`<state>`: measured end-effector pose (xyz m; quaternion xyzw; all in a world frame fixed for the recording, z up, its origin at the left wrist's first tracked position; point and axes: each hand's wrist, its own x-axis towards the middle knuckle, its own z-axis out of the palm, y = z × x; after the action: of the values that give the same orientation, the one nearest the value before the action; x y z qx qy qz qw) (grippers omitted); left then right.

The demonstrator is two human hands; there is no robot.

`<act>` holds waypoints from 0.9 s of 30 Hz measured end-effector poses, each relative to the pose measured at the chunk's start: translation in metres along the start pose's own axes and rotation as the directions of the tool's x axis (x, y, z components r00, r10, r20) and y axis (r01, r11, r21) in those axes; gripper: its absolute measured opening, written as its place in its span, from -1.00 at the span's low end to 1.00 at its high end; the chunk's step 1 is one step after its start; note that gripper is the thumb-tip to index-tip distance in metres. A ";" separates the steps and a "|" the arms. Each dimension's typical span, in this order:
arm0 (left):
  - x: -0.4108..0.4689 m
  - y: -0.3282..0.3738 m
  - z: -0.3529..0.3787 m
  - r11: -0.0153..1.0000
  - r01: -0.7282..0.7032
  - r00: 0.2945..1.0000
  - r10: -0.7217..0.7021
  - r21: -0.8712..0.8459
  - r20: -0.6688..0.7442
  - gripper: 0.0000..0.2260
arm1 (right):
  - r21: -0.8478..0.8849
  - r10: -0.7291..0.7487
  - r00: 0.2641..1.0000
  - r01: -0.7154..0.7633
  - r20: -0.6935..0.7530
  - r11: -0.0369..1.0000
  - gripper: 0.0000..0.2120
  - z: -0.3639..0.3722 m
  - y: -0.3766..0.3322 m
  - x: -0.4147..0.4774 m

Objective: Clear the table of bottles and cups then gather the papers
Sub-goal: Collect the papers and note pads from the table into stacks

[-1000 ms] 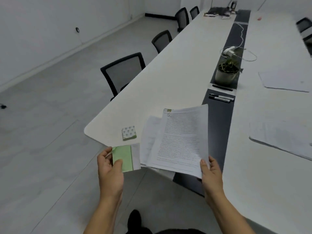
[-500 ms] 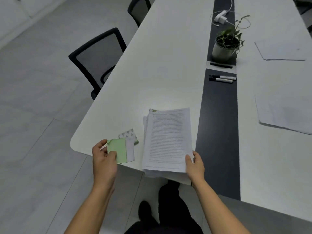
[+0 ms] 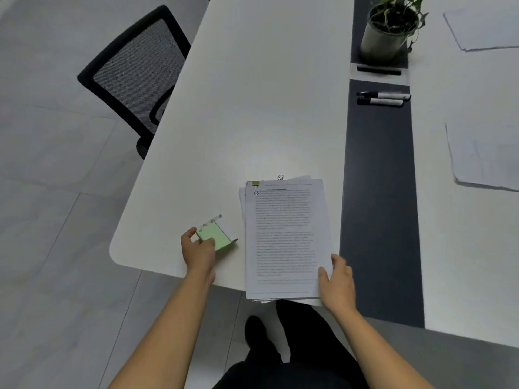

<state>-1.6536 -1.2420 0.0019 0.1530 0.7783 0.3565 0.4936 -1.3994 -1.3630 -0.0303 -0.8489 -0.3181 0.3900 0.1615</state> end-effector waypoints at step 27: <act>0.008 -0.015 0.032 0.713 -0.263 0.944 0.331 0.650 0.019 -0.07 | -0.189 -0.037 0.999 0.031 -0.028 0.982 -0.42 -0.013 0.017 0.006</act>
<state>-1.6275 -1.2348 -0.0218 0.4181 0.8414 0.1496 0.3080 -1.3798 -1.3721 -0.0341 -0.8608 -0.3654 0.3420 0.0921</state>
